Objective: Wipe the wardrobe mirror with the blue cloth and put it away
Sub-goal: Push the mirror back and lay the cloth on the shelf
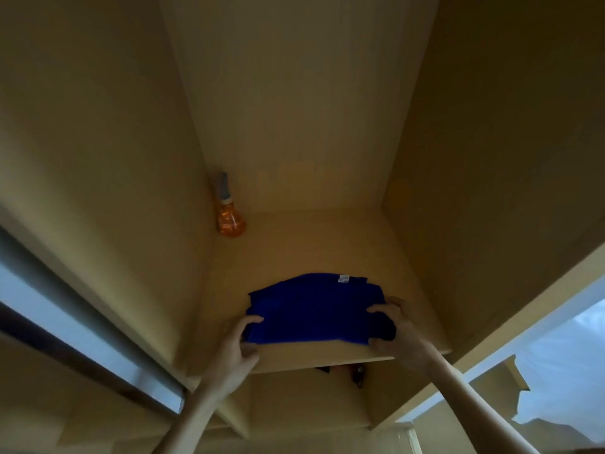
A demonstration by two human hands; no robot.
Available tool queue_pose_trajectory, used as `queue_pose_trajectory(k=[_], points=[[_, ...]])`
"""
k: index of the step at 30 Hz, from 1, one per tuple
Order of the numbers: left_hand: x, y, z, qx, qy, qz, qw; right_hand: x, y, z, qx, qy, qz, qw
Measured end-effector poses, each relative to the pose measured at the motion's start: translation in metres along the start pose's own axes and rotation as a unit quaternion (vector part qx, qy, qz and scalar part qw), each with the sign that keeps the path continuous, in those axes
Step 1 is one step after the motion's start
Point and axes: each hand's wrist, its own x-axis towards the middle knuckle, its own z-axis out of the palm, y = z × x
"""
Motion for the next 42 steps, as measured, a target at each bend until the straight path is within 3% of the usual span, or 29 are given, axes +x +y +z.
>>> queue_pose_trajectory(k=[5,8,14,17,21,24,26,29,33,35,39,42], points=[[0.016,0.006,0.002,0.182,0.068,0.083,0.978,0.007,0.002,0.001,-0.144,-0.049,-0.075,0.985],[0.028,0.007,-0.004,0.219,0.076,0.098,0.968,0.011,0.002,-0.002,-0.216,-0.071,-0.102,0.968],[0.038,0.007,-0.013,0.257,0.057,0.107,0.959,0.02,0.012,-0.001,-0.285,-0.031,-0.112,0.951],[0.043,0.02,-0.015,0.214,0.086,0.088,0.969,0.024,0.006,-0.002,-0.26,0.024,-0.105,0.959],[0.048,0.049,-0.024,0.063,0.115,0.054,0.99,0.027,-0.017,-0.024,-0.032,0.064,0.012,0.997],[0.048,0.081,-0.037,-0.142,0.11,0.032,0.983,0.023,-0.047,-0.053,0.191,0.064,0.087,0.976],[0.048,0.096,-0.043,-0.23,0.107,0.053,0.966,0.019,-0.062,-0.068,0.254,0.061,0.069,0.963],[0.048,0.107,-0.047,-0.319,0.111,0.059,0.94,0.013,-0.072,-0.079,0.294,0.061,0.029,0.954],[0.036,0.099,-0.042,-0.347,0.094,0.055,0.931,0.002,-0.06,-0.079,0.322,0.043,0.03,0.945],[0.03,0.083,-0.033,-0.367,0.079,0.016,0.927,-0.002,-0.051,-0.074,0.322,0.013,0.049,0.945],[0.04,0.051,-0.018,-0.345,0.042,-0.146,0.926,0.014,-0.038,-0.064,0.251,-0.017,0.116,0.961],[0.06,0.044,-0.013,-0.324,0.017,-0.178,0.929,0.046,-0.029,-0.057,0.141,-0.016,0.12,0.983]])
